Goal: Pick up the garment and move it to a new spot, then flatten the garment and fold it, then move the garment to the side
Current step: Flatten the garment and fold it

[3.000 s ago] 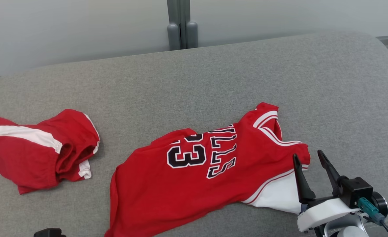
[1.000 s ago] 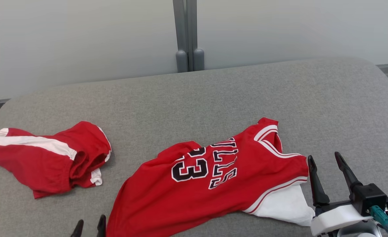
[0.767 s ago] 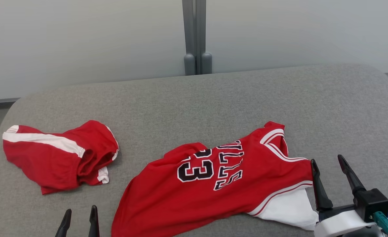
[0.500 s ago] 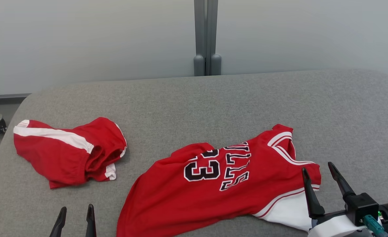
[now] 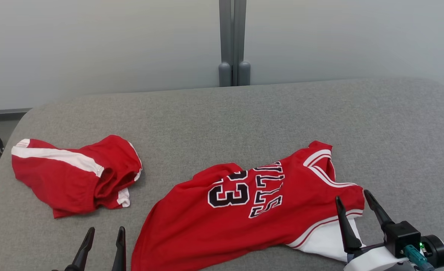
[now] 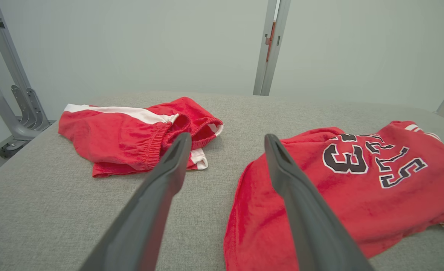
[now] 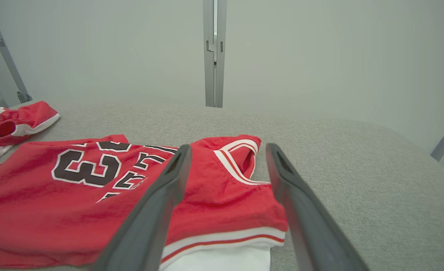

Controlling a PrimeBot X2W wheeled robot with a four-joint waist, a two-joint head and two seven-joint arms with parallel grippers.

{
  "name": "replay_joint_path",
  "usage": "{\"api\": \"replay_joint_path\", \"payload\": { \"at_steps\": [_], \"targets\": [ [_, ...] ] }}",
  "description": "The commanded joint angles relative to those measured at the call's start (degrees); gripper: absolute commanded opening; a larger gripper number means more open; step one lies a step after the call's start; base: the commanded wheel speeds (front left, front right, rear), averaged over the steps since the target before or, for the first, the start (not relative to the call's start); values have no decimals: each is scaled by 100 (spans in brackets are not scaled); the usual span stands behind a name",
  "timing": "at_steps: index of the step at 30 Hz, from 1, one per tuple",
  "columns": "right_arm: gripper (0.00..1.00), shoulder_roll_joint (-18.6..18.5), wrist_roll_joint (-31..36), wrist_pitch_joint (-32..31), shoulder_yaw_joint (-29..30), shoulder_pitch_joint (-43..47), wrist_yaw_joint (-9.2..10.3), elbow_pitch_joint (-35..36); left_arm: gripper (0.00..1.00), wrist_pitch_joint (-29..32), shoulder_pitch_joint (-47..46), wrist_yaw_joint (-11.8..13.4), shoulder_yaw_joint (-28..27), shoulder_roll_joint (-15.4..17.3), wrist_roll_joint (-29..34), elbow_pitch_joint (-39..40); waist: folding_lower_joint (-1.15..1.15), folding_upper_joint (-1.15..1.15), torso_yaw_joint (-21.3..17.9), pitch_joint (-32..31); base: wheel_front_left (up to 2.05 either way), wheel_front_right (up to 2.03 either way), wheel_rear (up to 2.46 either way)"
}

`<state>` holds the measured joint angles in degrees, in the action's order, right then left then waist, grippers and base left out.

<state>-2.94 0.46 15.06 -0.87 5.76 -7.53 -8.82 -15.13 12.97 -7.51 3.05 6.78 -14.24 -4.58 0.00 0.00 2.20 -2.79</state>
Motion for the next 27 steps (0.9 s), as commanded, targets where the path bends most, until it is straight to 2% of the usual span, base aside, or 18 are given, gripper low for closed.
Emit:
{"api": "replay_joint_path", "payload": {
  "at_steps": [1, 15, 19, 22, 25, 27],
  "targets": [
    [100, 2, -41, 18, -9, 10, 8, -11, 100, -1, -96, 6, 4, 69, -61, -18, 0, 0, -30, -1, 0, 0, 0],
    [100, 3, -207, 17, -2, -51, 8, -15, 100, -2, -113, 4, 54, 116, -100, -114, 0, 0, -90, 20, 0, 0, 0],
    [100, -1, -293, 17, 35, -96, 8, -36, 100, -2, -51, 4, 209, 155, -126, -185, 0, 0, -98, -11, 0, 0, 0],
    [100, -51, -167, -3, 24, -9, 8, -222, 100, -1, 84, 6, 492, 345, -181, -262, 0, 0, -124, -43, 0, 0, 0],
    [100, -293, -84, -521, -106, -14, 9, -303, 100, 154, 156, 7, 949, 599, -340, -283, 0, 0, -178, -43, 0, 0, 0],
    [100, -499, -75, -1223, -257, 115, 8, -323, 100, 497, 225, 7, 1284, 822, -473, -213, 0, 0, -202, -28, 0, 0, 0]
  ]
}}
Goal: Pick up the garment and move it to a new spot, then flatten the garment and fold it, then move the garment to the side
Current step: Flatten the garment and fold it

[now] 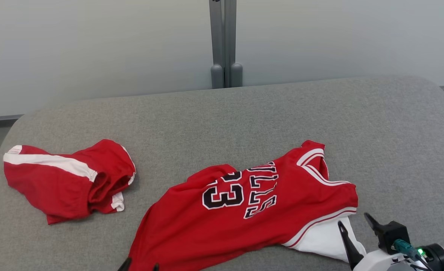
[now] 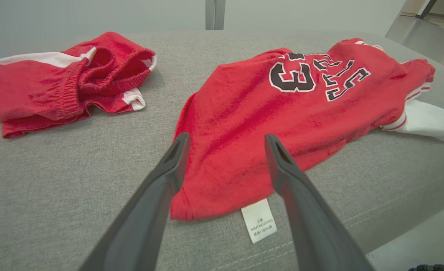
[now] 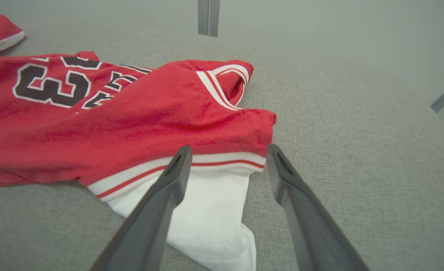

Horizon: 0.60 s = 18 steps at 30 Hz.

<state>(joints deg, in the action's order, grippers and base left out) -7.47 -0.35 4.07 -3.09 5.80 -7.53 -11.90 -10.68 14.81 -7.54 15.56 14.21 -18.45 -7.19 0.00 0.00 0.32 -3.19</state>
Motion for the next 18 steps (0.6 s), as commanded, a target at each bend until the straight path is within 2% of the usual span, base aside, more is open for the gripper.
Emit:
{"api": "replay_joint_path", "payload": {
  "at_steps": [1, 4, 8, 18],
  "targets": [
    [100, -121, -28, -408, -84, 161, 9, 12, 100, 181, 73, 10, 115, 127, -127, 67, 0, 0, -20, 26, 0, 0, 0],
    [100, -331, -179, -1256, -139, 311, 9, 165, 100, 416, 47, 10, 245, 263, -286, 84, 0, 0, -33, 115, 0, 0, 0],
    [100, -469, -342, -1871, -184, 526, 8, 379, 100, 517, -86, 10, 359, 221, -431, -22, 0, 0, -37, 206, 0, 0, 0],
    [100, -454, -415, -2201, -122, 475, 8, 719, 100, 436, -322, 12, 399, 272, -493, -462, 0, 0, -112, 453, 0, 0, 0]
  ]
}}
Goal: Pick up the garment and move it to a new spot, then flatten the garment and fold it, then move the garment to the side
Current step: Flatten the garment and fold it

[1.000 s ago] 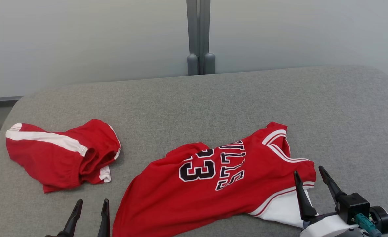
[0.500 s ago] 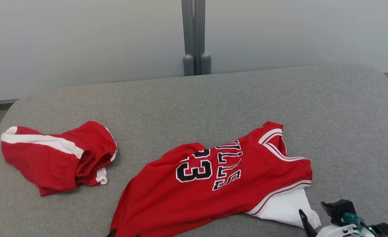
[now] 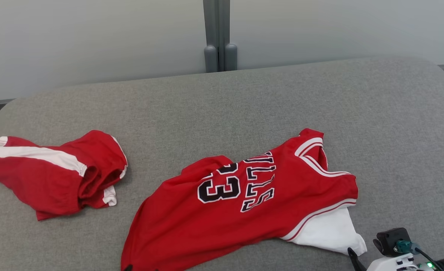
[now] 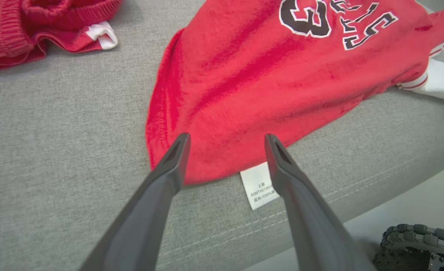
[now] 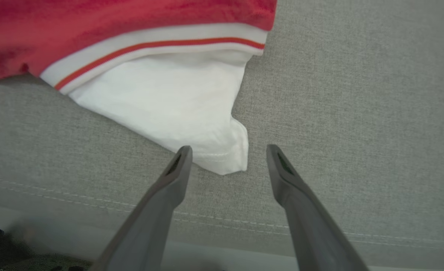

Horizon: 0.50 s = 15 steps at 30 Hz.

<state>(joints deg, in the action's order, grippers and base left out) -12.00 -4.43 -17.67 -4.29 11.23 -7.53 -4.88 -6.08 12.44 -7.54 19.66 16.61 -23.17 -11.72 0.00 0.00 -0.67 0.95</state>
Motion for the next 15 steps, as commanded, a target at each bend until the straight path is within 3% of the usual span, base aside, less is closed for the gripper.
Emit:
{"api": "replay_joint_path", "payload": {
  "at_steps": [1, 15],
  "targets": [
    [100, 20, -20, -40, -20, -95, 8, -2, 100, -25, -113, 12, -16, 39, -41, -73, 0, 0, -11, 63, 0, 0, 0],
    [100, 102, 34, -50, -82, -351, 8, -221, 100, -51, -374, 146, -203, 63, -218, -626, 0, 0, 59, 318, 0, 0, 0]
  ]
}}
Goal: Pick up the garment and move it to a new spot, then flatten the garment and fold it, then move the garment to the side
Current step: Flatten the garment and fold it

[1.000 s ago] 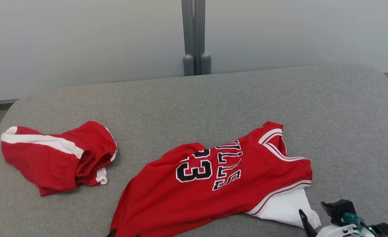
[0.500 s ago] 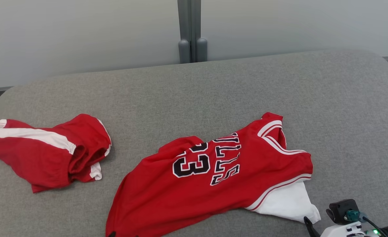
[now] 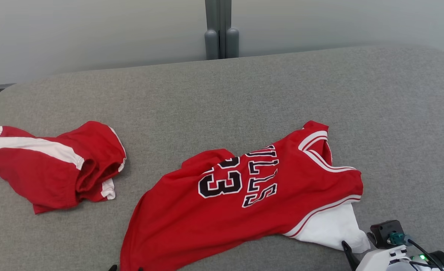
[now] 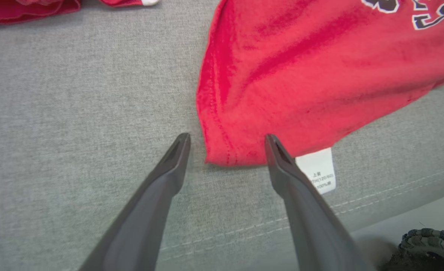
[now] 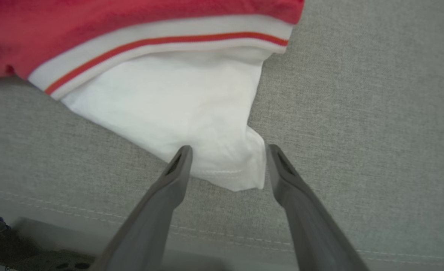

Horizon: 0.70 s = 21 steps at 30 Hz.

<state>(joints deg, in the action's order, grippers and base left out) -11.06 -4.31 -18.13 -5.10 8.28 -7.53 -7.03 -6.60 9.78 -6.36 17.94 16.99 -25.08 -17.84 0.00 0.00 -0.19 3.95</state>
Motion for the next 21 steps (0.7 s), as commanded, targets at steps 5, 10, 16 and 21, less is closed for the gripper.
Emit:
{"api": "replay_joint_path", "payload": {
  "at_steps": [5, 10, 16, 21],
  "targets": [
    [100, 28, 3, 0, -16, -128, 8, -97, 100, -1, -130, 16, -55, 48, -129, -95, 0, 0, 20, 85, 0, 0, 0],
    [100, 61, -36, -41, -39, -168, 8, -179, 100, -70, -214, -17, -16, 30, -184, -231, 0, 0, 26, 146, 0, 0, 0],
    [80, 112, -146, -141, -88, -289, 8, -349, 36, -13, -349, -78, 192, 24, -326, -450, 0, 0, -25, 205, 0, 0, 0],
    [0, 188, -363, -173, -50, -359, 8, -412, 0, 141, -431, -120, 451, 3, -601, -540, 0, 0, -26, 173, 0, 0, 0]
  ]
}}
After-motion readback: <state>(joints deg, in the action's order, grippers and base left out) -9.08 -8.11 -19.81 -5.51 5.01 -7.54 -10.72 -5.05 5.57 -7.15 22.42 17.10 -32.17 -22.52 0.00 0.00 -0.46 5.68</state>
